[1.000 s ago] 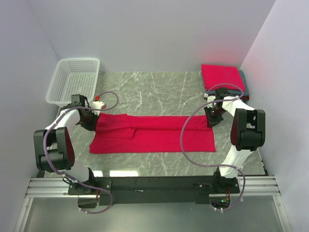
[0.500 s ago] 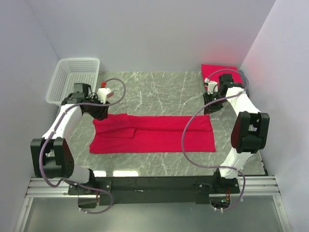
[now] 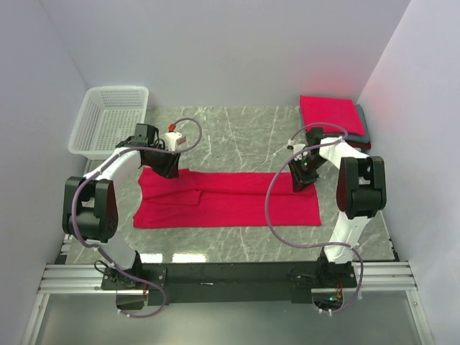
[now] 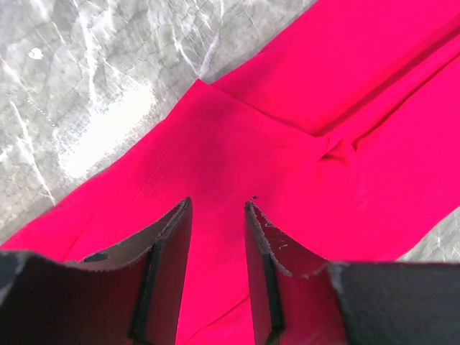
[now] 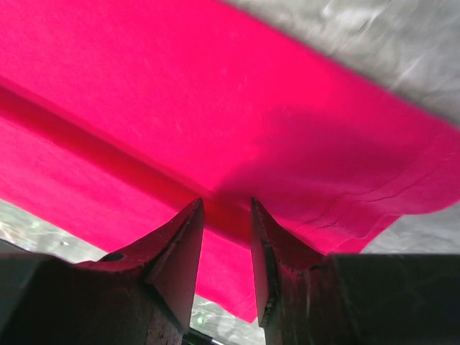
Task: Fold and stack the t-shirts
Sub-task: Fold the tshirt
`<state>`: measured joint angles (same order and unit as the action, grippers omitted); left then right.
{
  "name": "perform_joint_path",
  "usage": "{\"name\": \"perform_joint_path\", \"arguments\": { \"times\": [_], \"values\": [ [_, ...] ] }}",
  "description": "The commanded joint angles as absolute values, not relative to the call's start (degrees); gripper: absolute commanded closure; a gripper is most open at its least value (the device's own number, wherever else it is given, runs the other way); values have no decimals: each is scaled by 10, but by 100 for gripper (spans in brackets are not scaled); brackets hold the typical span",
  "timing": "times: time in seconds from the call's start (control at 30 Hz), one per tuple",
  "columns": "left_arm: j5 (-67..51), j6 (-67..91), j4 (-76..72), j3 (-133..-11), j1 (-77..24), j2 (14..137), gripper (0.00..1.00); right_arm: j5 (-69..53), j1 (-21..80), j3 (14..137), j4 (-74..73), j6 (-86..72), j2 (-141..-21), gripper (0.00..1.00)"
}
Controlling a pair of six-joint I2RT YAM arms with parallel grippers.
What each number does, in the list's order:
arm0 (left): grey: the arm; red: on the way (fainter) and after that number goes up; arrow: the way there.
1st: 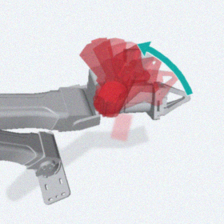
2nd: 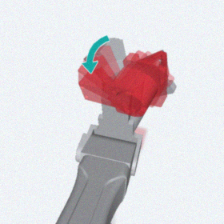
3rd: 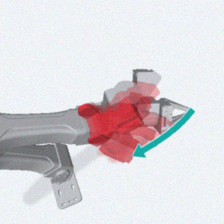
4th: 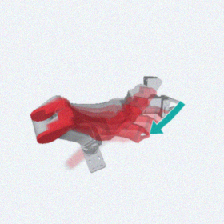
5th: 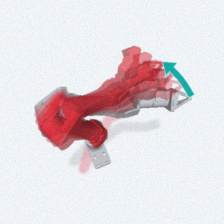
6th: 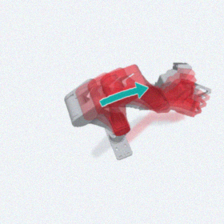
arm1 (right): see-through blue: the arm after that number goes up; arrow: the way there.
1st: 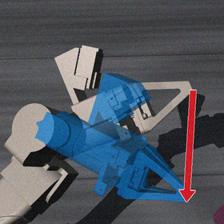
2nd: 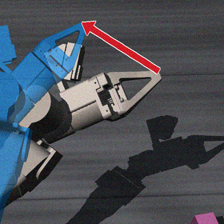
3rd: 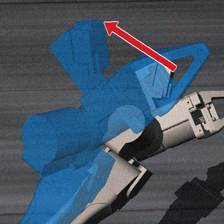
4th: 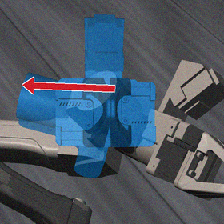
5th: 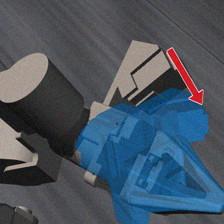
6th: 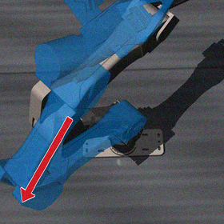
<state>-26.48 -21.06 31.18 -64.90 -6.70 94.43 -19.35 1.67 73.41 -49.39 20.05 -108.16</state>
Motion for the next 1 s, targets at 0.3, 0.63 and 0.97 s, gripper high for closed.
{"name": "perform_joint_path", "arguments": {
  "times": [0.3,0.63,0.97],
  "values": [
    [-240,-269,373,-577,-74,899,64,-106,25,703,-496,265,-1061,60],
    [-268,-273,409,-653,41,854,48,-187,41,800,-526,234,-1021,59],
    [-298,-267,395,-661,147,877,47,-333,208,924,-363,-12,-1069,56]
  ]
}}
